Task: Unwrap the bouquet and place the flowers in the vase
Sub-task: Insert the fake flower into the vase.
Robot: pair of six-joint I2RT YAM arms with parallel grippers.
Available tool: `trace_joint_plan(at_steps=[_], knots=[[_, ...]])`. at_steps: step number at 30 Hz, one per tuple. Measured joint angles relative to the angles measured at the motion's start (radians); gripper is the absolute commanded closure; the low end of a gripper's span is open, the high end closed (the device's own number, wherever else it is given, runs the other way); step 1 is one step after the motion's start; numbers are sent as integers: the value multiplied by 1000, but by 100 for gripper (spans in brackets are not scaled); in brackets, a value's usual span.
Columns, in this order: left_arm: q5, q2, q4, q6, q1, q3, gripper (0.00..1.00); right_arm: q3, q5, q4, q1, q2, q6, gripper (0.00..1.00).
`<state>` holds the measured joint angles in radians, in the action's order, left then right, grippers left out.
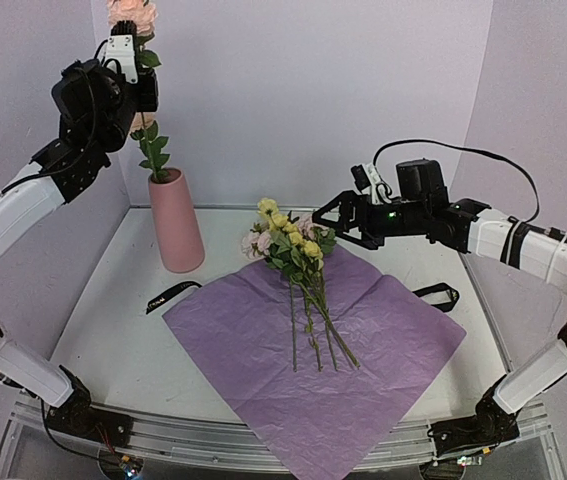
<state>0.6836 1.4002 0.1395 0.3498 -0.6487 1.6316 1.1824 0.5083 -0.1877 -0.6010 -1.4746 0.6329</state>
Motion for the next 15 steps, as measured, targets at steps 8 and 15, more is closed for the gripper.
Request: trace_joint_plan(at_steps=[8,15], knots=[[-17,-1,9,-128,99,-144,100,0,0,0,0,0,0,2],[-47,2,11,-216,133,-234,98,0,0,0,0,0,0,2]])
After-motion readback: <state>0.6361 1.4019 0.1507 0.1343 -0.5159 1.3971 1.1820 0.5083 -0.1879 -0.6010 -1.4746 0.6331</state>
